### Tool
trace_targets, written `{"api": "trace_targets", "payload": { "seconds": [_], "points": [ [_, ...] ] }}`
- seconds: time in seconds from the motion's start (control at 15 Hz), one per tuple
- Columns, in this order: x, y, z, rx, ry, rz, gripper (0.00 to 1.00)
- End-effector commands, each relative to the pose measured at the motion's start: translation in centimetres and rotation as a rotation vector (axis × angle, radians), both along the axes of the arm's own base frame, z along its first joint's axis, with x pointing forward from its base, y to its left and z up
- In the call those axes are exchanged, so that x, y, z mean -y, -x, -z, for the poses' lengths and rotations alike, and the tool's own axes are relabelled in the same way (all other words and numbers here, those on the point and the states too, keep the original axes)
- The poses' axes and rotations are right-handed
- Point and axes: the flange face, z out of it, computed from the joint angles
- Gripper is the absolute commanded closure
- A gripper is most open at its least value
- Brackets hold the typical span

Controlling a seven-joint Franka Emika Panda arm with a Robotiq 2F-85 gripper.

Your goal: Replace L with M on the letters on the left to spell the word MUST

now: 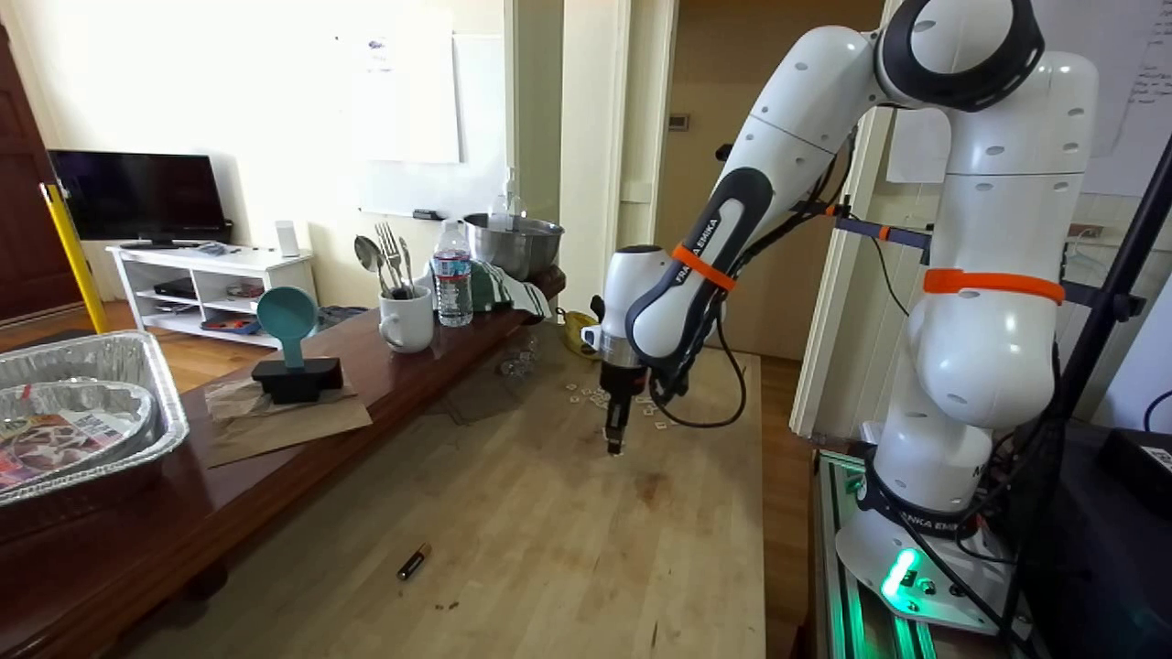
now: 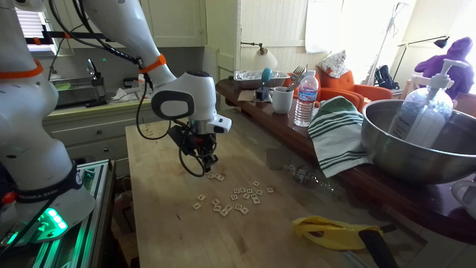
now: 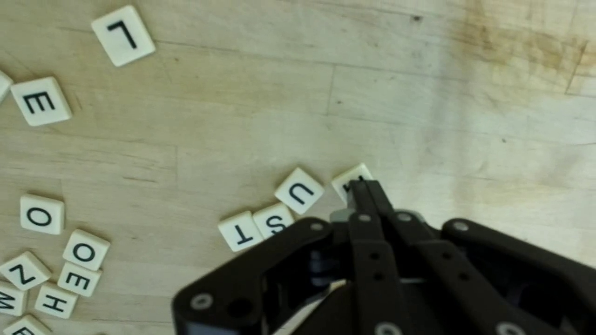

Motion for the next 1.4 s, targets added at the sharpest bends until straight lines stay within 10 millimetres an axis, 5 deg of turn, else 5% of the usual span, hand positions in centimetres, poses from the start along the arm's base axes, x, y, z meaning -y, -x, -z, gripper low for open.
{"api": "trace_targets", "payload": {
  "seconds": [0.0, 1.33],
  "points": [
    [0.2, 1.2, 1.0, -0.067, 0.01, -0.029, 1.0],
    [1.4, 0.3, 1.1, -0.03, 0.017, -0.032, 1.0]
  ]
}}
